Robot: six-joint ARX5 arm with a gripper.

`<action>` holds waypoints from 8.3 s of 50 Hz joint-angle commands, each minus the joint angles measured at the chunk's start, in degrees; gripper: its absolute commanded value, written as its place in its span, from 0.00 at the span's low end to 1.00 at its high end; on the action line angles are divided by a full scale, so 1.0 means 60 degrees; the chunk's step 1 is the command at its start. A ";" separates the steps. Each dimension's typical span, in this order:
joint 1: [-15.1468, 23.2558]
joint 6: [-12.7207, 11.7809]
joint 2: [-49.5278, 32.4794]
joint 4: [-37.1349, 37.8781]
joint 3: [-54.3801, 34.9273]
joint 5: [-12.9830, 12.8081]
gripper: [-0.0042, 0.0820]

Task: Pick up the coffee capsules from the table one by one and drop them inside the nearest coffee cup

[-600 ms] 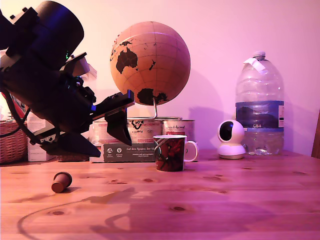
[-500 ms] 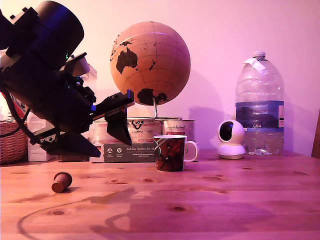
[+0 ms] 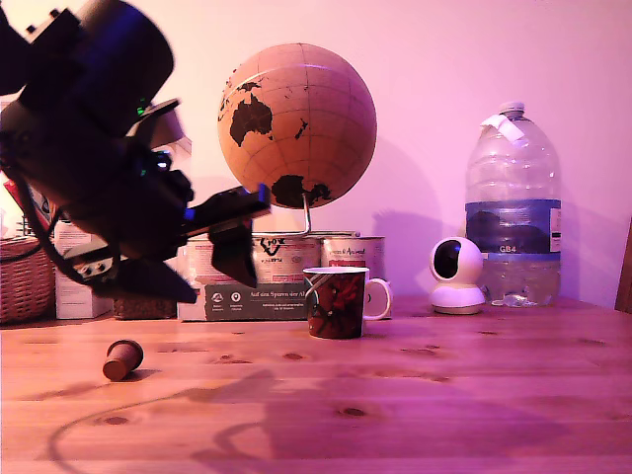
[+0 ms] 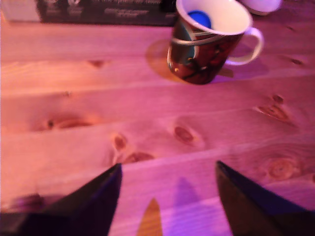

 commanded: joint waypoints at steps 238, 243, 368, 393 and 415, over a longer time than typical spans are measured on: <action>0.1851 0.2157 0.3009 0.7340 -0.3282 0.0481 0.77; 0.1971 0.2229 0.3158 0.7366 -0.3173 0.0576 0.77; 0.2044 0.3118 -0.1661 0.5825 -0.2769 0.3515 0.21; 0.2040 0.3122 -0.1690 0.2579 -0.0980 0.4258 0.21; 0.1996 0.3136 -0.1690 0.0018 0.1137 0.4255 0.21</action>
